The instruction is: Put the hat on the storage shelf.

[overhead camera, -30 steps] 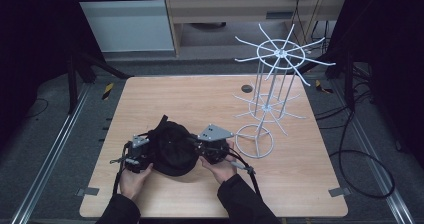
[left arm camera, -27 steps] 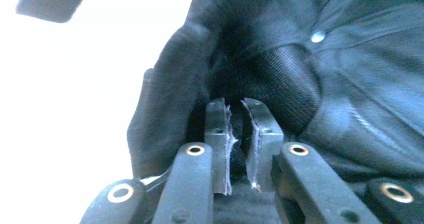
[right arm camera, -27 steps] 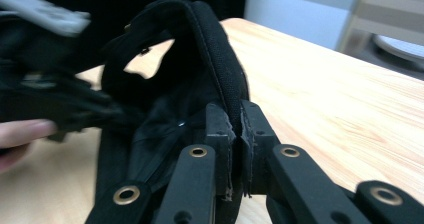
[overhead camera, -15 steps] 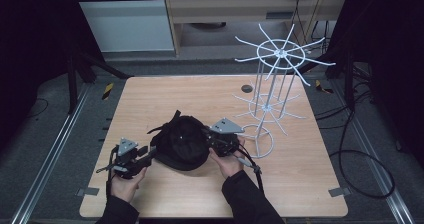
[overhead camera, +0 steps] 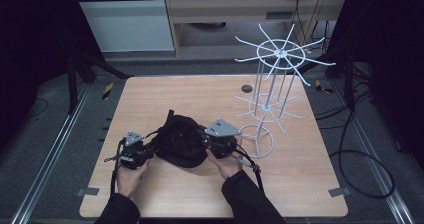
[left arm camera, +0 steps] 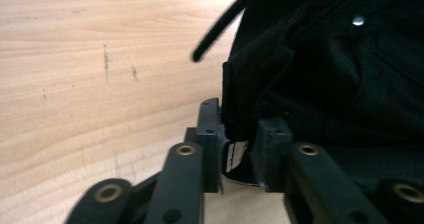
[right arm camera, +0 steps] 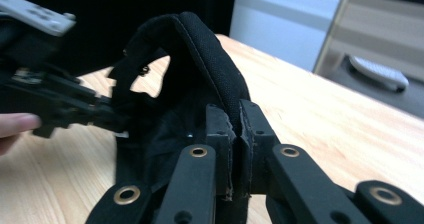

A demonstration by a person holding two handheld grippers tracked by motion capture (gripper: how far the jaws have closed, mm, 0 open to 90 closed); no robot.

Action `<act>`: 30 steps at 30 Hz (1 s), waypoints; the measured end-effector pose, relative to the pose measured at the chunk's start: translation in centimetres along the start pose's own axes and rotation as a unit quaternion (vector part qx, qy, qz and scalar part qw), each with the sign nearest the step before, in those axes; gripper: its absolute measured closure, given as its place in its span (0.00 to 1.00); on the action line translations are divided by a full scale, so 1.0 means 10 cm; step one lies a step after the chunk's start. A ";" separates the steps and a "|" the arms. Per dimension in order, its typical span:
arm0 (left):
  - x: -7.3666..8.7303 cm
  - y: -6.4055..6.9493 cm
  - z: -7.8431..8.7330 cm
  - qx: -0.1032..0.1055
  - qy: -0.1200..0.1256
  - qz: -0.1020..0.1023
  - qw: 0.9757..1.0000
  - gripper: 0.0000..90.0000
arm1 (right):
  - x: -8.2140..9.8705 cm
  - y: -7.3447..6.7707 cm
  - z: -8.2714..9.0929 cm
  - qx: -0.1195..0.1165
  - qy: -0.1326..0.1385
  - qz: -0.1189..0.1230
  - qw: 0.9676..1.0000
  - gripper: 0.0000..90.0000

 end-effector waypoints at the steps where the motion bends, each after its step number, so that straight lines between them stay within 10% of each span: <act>1: -0.01 -0.01 -0.01 -0.002 0.003 0.004 1.000 0.87 | 0.00 -0.02 0.00 -0.006 0.003 0.005 1.000 0.94; 13: -0.06 -0.05 -0.15 0.003 0.008 0.032 0.999 0.88 | 0.16 -0.29 -0.02 -0.119 -0.018 0.023 0.992 0.94; 21: -0.06 -0.07 -0.14 0.012 0.008 0.038 0.999 0.85 | 0.26 -0.40 -0.07 -0.124 -0.040 0.030 0.991 0.94; 30: 0.00 -0.15 0.08 0.016 0.001 0.039 0.999 0.57 | 0.29 -0.43 -0.10 -0.093 -0.059 0.040 0.993 0.94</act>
Point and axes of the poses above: each handheld gripper's, and its own axes: z roughly backward along the jaws, x roughly out of its underside, y roughly to its right, the point moved 3 cm from there along -z, roughly forward along the jaws, and after that the axes turned 6 degrees about -x, right-handed, at the moved point
